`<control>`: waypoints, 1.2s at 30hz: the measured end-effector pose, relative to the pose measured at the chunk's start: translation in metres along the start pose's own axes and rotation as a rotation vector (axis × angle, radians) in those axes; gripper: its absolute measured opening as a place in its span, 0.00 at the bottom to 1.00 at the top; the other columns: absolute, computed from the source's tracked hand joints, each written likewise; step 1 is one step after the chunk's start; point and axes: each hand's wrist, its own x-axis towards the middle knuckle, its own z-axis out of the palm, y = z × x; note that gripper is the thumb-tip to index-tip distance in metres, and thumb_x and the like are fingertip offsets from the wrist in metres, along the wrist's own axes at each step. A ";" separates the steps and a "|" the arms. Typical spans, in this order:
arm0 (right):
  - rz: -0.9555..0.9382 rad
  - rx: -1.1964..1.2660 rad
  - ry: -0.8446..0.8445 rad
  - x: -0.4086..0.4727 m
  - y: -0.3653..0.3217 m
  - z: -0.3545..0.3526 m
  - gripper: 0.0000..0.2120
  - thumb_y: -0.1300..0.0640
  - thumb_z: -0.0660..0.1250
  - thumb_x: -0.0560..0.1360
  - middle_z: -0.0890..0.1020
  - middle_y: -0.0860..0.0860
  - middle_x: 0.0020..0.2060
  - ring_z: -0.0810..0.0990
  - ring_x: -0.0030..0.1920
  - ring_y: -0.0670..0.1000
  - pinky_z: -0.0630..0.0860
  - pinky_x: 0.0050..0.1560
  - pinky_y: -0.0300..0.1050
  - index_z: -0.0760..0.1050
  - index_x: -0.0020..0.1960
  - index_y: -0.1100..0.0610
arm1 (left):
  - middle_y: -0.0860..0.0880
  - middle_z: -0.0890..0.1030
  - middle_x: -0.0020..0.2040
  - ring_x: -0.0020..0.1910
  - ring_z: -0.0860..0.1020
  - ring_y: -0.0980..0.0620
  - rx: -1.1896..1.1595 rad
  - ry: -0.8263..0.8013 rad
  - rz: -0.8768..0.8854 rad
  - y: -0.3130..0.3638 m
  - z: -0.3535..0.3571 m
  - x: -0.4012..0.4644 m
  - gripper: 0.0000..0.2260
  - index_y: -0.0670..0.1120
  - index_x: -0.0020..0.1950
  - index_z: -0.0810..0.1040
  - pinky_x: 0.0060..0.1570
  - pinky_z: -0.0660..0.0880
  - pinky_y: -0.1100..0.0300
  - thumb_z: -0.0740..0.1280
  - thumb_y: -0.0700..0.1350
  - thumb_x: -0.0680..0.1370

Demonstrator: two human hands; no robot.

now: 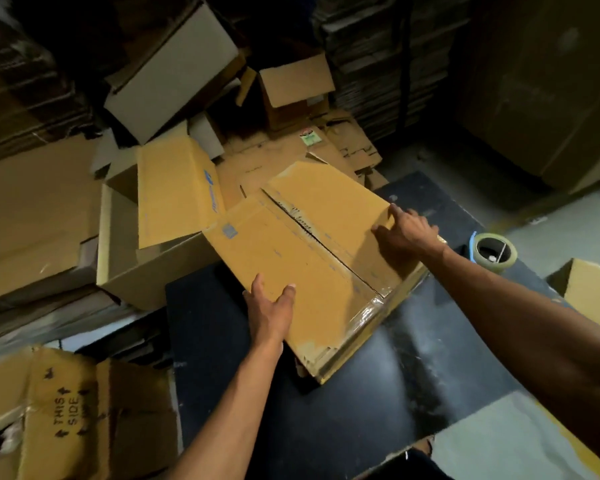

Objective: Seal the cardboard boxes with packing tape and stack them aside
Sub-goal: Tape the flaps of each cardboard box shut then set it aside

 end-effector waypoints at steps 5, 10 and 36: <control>-0.012 -0.124 0.018 -0.022 -0.007 0.005 0.42 0.27 0.57 0.77 0.75 0.60 0.64 0.78 0.61 0.62 0.79 0.59 0.63 0.54 0.82 0.52 | 0.42 0.58 0.82 0.69 0.74 0.39 0.113 0.010 -0.055 0.006 -0.011 0.028 0.31 0.56 0.79 0.67 0.64 0.75 0.49 0.72 0.59 0.78; -0.108 -0.415 0.048 -0.087 -0.024 0.013 0.35 0.31 0.53 0.82 0.82 0.55 0.49 0.83 0.48 0.57 0.78 0.42 0.50 0.69 0.71 0.59 | 0.43 0.62 0.77 0.69 0.72 0.39 0.400 0.055 -0.044 0.006 -0.040 0.062 0.24 0.58 0.73 0.73 0.64 0.75 0.44 0.71 0.59 0.78; -0.431 -0.097 -0.065 0.088 -0.058 -0.022 0.17 0.45 0.60 0.84 0.82 0.61 0.57 0.80 0.58 0.65 0.78 0.56 0.57 0.77 0.66 0.53 | 0.45 0.49 0.85 0.84 0.47 0.47 0.950 -0.094 0.289 0.023 0.086 -0.033 0.37 0.58 0.83 0.56 0.78 0.47 0.35 0.65 0.62 0.76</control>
